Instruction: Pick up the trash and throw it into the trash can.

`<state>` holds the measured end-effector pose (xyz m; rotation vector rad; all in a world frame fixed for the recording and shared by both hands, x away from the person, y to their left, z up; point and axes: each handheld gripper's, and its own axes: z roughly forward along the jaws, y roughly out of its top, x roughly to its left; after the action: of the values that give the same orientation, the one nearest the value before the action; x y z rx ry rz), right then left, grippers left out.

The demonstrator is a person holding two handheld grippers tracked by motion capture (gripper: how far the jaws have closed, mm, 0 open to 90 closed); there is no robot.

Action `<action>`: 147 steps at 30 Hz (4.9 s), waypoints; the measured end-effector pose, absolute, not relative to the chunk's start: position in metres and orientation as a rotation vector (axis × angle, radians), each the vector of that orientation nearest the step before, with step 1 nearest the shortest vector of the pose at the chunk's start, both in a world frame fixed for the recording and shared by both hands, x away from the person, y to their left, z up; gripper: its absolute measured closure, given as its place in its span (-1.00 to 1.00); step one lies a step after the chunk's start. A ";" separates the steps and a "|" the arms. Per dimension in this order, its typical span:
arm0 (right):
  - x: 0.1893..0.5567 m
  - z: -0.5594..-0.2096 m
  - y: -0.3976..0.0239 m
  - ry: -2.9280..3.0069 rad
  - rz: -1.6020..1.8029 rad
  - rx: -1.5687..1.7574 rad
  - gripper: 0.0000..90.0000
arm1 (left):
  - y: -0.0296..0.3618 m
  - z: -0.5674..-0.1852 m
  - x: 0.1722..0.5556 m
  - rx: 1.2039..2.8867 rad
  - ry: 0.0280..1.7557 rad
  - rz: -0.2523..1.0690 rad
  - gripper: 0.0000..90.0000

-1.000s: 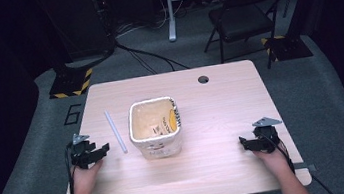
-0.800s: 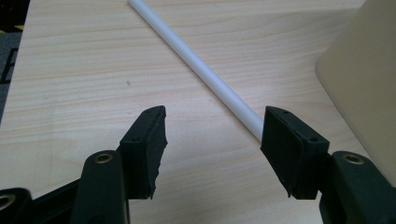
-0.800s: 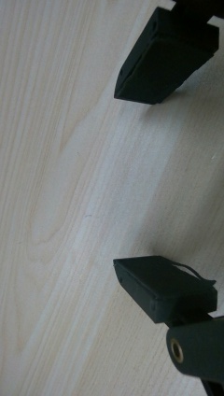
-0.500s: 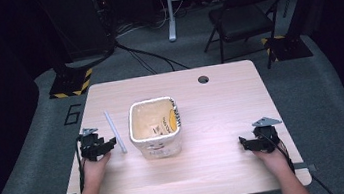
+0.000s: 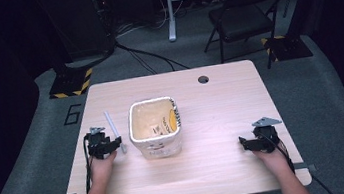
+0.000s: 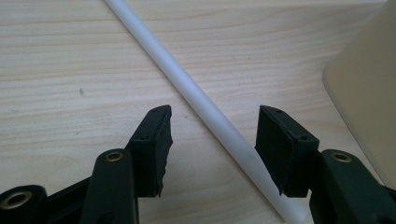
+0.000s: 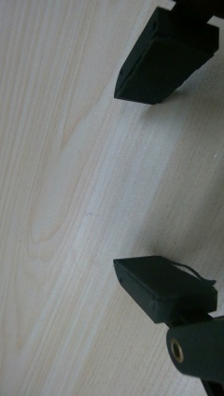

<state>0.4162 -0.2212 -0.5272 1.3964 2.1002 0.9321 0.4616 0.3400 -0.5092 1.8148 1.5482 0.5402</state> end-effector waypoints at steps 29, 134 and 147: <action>0.417 -0.527 -0.221 2.107 0.936 1.392 -0.67 | 0.338 -0.516 0.462 1.916 1.532 0.603 0.51; 0.417 -0.527 -0.219 2.117 0.944 1.382 -0.67 | 0.357 -0.392 0.409 1.940 1.232 0.496 0.75; 0.417 -0.527 -0.219 2.114 0.944 1.385 -0.67 | 0.343 -0.373 0.393 1.966 1.171 0.475 0.75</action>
<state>0.4170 -0.2189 -0.5273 1.3849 2.1144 0.9442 0.3931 0.3425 -0.3730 1.9661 1.1713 0.4753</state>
